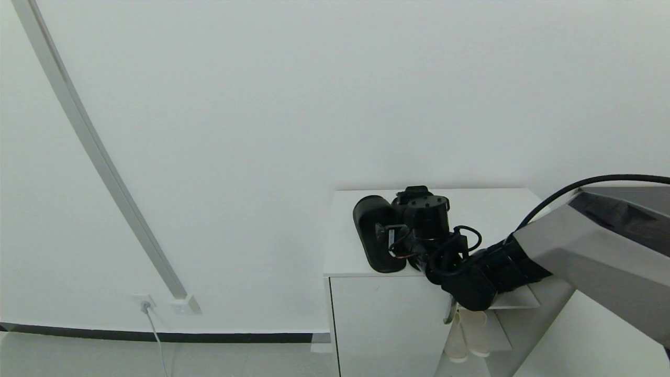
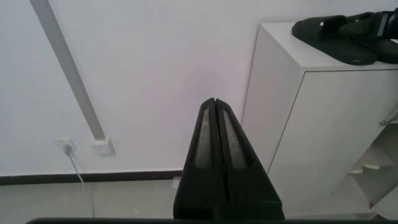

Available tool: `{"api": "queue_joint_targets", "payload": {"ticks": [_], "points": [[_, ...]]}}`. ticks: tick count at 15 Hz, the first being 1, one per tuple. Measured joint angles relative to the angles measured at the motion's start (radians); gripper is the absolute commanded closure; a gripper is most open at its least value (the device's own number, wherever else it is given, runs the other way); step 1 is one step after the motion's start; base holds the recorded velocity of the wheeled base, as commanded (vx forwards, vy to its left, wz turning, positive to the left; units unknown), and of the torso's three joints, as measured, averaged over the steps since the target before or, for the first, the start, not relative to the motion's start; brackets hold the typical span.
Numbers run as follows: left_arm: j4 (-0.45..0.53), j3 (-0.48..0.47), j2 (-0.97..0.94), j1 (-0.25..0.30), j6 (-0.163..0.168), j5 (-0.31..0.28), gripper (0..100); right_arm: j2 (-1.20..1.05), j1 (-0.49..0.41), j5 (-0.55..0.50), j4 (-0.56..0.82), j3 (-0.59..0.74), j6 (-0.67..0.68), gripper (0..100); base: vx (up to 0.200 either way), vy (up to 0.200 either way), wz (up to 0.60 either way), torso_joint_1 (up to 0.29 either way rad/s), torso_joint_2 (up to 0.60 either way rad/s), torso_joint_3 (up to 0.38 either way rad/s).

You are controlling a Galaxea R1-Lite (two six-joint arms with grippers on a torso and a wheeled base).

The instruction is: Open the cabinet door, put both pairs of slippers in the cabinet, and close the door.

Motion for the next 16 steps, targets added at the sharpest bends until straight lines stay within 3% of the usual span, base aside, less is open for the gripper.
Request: {"api": "queue_joint_targets", "payload": {"ticks": [5, 6, 16], "points": [[0.000, 0.000, 0.000, 0.000, 0.000, 0.001, 100, 0.075, -0.033, 0.000, 0.025, -0.114, -0.031, 0, 0.000, 0.000, 0.00, 0.000, 0.00, 0.000], [0.000, 0.000, 0.000, 0.000, 0.000, 0.000, 100, 0.085, -0.039, 0.000, 0.038, -0.136, -0.033, 100, 0.000, 0.000, 0.00, 0.000, 0.00, 0.000], [0.000, 0.000, 0.000, 0.000, 0.000, 0.001, 100, 0.092, -0.045, 0.002, 0.038, -0.168, -0.050, 100, 0.000, 0.000, 0.00, 0.000, 0.00, 0.000]]}}
